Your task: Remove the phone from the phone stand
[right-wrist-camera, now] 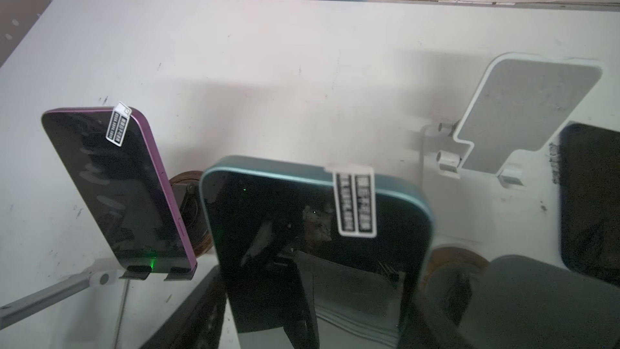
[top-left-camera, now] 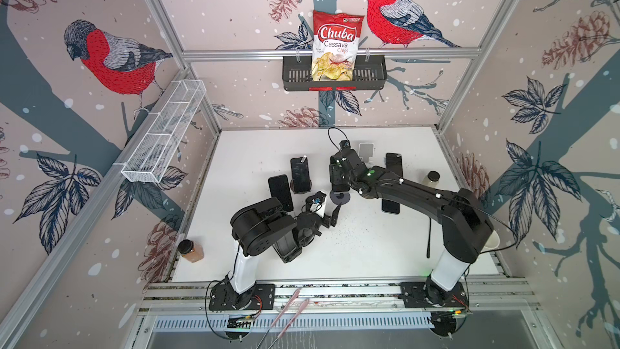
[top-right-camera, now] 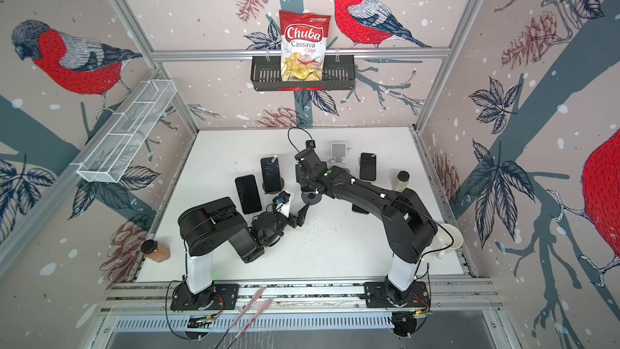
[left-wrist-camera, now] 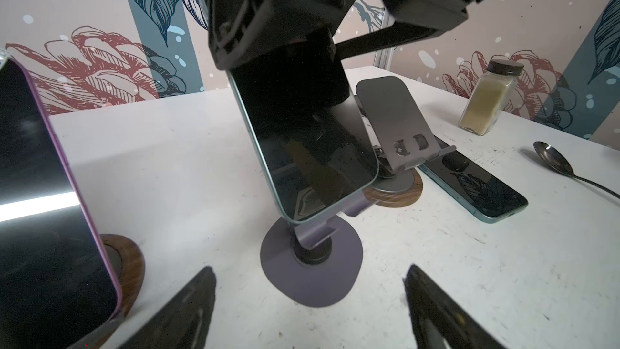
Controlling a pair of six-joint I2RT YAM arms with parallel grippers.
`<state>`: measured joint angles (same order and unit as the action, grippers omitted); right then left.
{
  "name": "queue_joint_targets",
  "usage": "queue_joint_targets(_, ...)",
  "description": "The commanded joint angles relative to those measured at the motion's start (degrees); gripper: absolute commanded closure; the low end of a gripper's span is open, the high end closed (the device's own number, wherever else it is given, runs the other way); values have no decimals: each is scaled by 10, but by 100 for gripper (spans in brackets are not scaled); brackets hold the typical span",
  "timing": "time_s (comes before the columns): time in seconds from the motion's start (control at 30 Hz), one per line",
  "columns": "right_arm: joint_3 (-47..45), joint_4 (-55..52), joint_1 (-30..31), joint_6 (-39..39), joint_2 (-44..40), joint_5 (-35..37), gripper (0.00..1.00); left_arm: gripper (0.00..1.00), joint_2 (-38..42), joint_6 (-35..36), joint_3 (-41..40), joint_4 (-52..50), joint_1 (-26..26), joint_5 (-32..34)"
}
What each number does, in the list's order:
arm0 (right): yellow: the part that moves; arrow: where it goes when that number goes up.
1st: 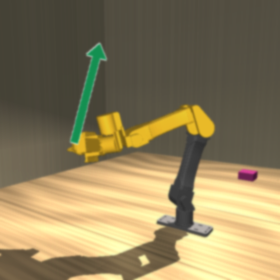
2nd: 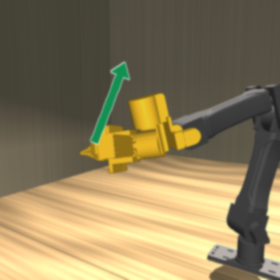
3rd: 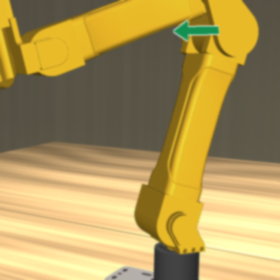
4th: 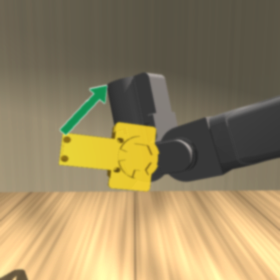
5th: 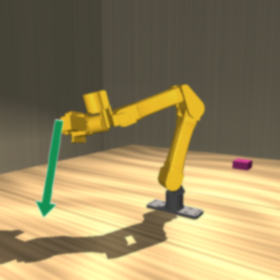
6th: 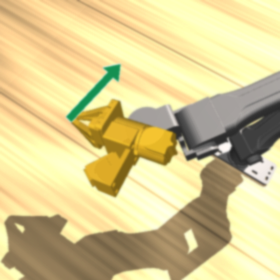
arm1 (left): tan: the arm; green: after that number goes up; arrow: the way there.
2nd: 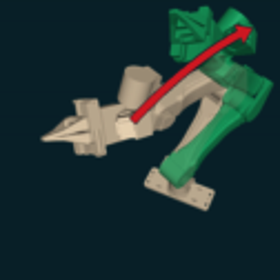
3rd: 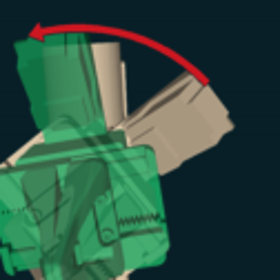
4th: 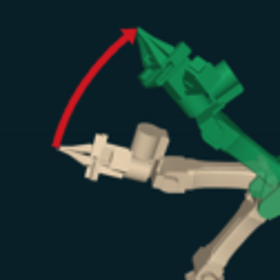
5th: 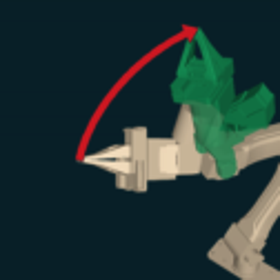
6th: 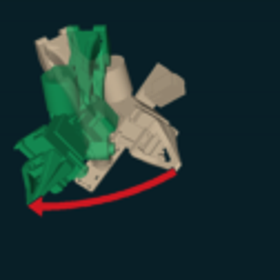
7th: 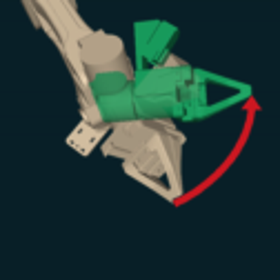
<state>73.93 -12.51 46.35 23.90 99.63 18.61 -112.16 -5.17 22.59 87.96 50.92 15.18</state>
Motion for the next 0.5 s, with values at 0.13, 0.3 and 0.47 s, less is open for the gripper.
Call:
queue_joint_targets(0.13,-4,19,-7,-12,-30,-14,38,13,4,5,4,1,1,2)
queue_joint_targets(0.3,-19,8,-15,-14,-59,-23,38,13,12,13,5,-13,1,1)
queue_joint_targets(0.47,-44,1,-28,-10,-94,-34,38,13,22,22,17,-46,1,-8)
